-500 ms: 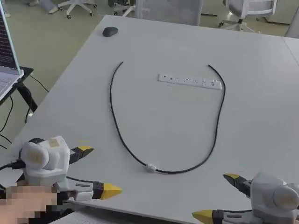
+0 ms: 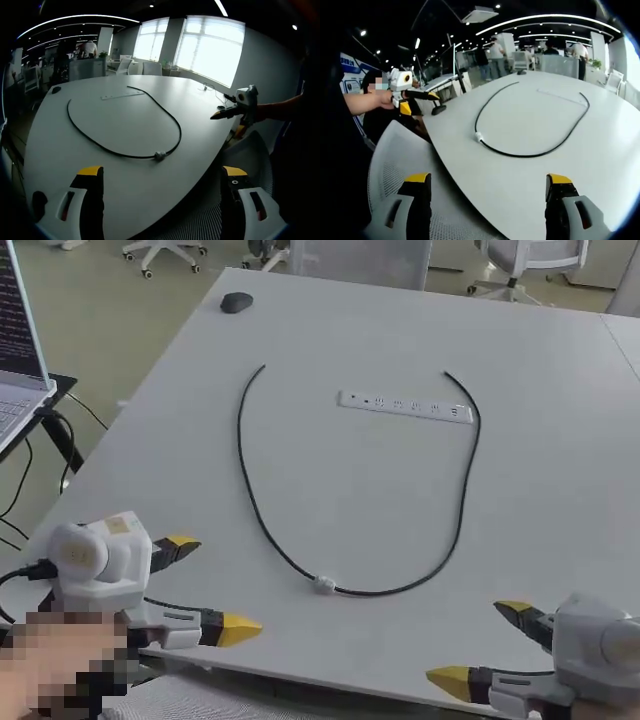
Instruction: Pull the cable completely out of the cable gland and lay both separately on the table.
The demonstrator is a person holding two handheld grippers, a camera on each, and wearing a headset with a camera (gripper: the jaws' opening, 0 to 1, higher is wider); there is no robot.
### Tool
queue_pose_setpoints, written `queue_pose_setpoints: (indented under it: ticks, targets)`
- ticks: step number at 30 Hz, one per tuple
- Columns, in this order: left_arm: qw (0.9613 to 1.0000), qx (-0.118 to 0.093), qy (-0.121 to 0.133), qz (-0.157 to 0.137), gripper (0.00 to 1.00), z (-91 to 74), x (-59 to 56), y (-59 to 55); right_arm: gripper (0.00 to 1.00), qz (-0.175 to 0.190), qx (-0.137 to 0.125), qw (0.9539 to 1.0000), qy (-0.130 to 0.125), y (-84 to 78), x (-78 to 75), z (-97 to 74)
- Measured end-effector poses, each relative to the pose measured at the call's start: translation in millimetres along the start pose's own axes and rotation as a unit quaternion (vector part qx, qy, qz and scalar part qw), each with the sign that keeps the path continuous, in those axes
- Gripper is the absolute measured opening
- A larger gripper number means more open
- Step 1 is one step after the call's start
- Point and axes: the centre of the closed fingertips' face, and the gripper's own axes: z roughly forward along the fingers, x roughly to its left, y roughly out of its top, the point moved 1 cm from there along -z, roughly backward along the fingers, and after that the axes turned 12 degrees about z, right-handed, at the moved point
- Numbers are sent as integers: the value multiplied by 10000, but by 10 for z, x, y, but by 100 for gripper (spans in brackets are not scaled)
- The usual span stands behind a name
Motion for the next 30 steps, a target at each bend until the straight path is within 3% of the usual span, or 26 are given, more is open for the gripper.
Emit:
queue_pose_setpoints:
  ticks: [16,30]
  targets:
    - [9998,151,-47,104,94,128,52,-36,96,-170,142,9997,62,137,-56,194]
    - [9999,72,-84,37,98,181,73,-46,93,-583,332,9973,288,333,36,497]
